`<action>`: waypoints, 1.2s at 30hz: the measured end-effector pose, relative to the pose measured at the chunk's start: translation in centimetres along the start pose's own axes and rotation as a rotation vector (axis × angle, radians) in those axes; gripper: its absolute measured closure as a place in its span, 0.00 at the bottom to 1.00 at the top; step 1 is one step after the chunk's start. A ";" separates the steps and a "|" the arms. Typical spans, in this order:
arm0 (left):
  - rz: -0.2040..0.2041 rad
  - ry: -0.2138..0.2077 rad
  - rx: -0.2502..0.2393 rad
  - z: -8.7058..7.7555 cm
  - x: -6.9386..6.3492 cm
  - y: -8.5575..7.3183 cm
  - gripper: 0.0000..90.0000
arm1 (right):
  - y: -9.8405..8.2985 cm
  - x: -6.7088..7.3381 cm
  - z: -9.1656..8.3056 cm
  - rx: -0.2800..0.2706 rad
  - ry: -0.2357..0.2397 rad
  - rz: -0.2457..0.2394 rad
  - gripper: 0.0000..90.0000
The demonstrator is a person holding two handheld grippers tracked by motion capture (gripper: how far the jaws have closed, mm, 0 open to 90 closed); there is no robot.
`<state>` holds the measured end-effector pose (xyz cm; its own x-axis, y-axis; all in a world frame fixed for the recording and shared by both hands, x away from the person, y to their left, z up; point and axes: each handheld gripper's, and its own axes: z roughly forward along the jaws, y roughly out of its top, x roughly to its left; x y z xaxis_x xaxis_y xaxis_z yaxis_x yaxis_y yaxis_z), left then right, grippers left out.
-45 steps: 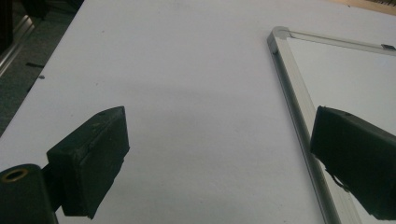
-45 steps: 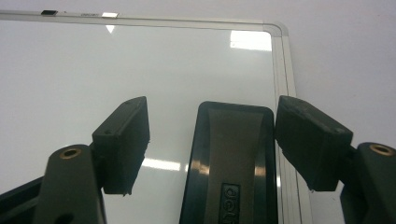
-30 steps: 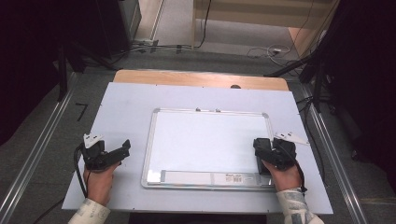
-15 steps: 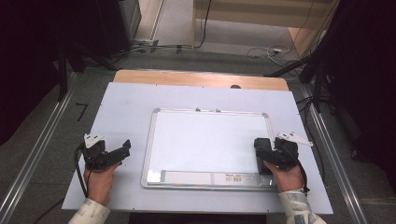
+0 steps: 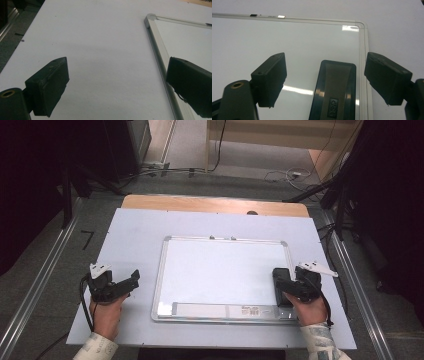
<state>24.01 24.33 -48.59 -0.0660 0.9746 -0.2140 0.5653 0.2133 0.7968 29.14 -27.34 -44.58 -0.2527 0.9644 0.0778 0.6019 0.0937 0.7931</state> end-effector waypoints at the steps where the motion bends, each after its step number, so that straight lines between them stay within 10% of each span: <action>1: 0.000 0.001 0.000 0.0 0.0 0.0 0.06 | 0.0 0.0 0.0 -0.001 0.003 -0.001 0.19; 36: -0.003 0.004 0.001 0.0 0.1 0.0 0.06 | 0.1 -2.5 -1.0 -0.017 -0.019 0.020 0.19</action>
<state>23.98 24.46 -48.60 -0.0707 0.9743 -0.2138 0.5657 0.2157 0.7959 29.10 -29.96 -44.09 -0.2262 0.9705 0.0830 0.5941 0.0700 0.8013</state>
